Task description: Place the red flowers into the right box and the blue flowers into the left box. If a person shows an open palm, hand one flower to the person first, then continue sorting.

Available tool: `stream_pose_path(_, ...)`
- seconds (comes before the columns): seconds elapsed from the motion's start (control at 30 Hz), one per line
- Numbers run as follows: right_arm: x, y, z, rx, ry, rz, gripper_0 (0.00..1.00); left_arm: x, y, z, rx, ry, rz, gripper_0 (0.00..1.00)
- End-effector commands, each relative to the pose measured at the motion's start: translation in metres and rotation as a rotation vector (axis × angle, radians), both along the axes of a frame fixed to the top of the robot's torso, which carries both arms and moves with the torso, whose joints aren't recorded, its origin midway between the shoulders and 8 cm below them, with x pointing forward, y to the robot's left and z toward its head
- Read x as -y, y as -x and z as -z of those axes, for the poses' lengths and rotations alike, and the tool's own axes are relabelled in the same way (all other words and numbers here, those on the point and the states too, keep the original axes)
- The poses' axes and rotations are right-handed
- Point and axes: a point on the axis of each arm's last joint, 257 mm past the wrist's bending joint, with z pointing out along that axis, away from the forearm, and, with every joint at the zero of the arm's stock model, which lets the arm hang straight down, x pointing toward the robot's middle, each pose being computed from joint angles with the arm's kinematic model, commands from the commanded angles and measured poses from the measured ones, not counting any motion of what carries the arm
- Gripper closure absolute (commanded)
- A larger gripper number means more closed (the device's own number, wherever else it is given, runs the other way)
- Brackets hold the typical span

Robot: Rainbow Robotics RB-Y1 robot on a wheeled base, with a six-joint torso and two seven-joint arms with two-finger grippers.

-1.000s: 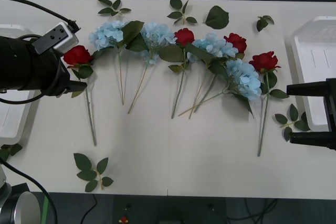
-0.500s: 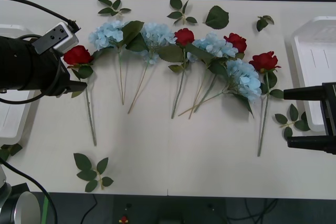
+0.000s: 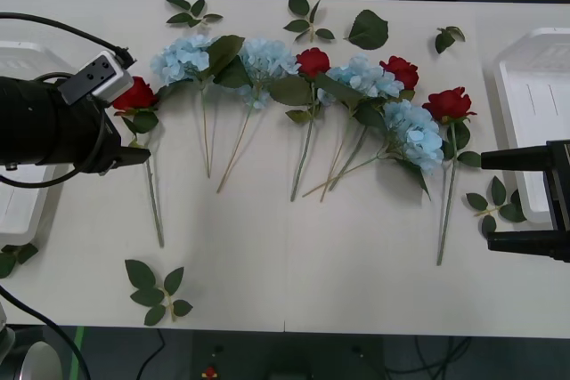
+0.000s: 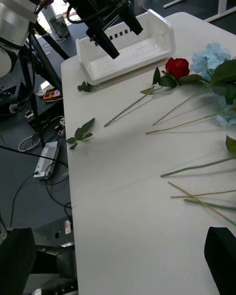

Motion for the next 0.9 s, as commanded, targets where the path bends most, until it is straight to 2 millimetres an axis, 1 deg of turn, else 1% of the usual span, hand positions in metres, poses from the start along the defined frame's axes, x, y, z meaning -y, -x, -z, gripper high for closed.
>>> stream_pose_path(0.03, 0.002, 0.005, 0.004, 0.0, 0.018, -0.012, 0.0, -0.003, -0.003, -0.007, 0.034, -0.098, 0.059, 0.0)
stream_pose_path(0.13, 0.004, -0.002, 0.002, -0.009, 0.007, 0.024, 0.0, -0.004, -0.006, -0.016, 0.008, -0.1, 0.023, 0.0)
stream_pose_path(0.23, 0.008, -0.008, 0.006, -0.088, -0.001, 0.087, 0.0, 0.001, -0.008, -0.022, -0.042, -0.083, -0.036, 0.0)
stream_pose_path(0.33, 0.016, -0.022, 0.013, -0.158, 0.011, 0.187, 0.0, 0.006, -0.011, -0.027, -0.08, -0.073, -0.112, 0.0)
stream_pose_path(0.4, 0.024, -0.033, 0.019, -0.209, 0.024, 0.272, 0.0, 0.012, -0.012, -0.031, -0.108, -0.046, -0.168, 0.0)
stream_pose_path(0.47, 0.031, -0.04, 0.023, -0.254, 0.028, 0.336, 0.0, 0.016, -0.013, -0.033, -0.126, -0.026, -0.206, 0.0)
stream_pose_path(0.5, 0.039, -0.046, 0.029, -0.301, 0.034, 0.404, 0.0, 0.021, -0.014, -0.034, -0.149, 0.01, -0.257, 0.0)
stream_pose_path(0.53, 0.042, -0.048, 0.032, -0.324, 0.037, 0.431, 0.0, 0.023, -0.015, -0.035, -0.159, 0.027, -0.281, 0.0)
stream_pose_path(0.6, 0.057, -0.058, 0.042, -0.389, 0.042, 0.545, 0.0, 0.031, -0.016, -0.034, -0.198, 0.099, -0.38, 0.0)
stream_pose_path(0.63, 0.063, -0.063, 0.044, -0.41, 0.04, 0.589, 0.0, 0.033, -0.017, -0.033, -0.211, 0.121, -0.418, 0.0)
stream_pose_path(0.7, 0.08, -0.075, 0.052, -0.453, 0.039, 0.708, 0.0, 0.035, -0.02, -0.026, -0.244, 0.162, -0.53, 0.0)
stream_pose_path(0.8, 0.096, -0.087, 0.061, -0.491, 0.031, 0.829, 0.0, 0.03, -0.028, -0.012, -0.277, 0.203, -0.673, 0.0)
stream_pose_path(0.9, 0.11, -0.099, 0.071, -0.532, 0.005, 0.944, 0.0, 0.023, -0.043, 0.001, -0.291, 0.247, -0.768, 0.0)
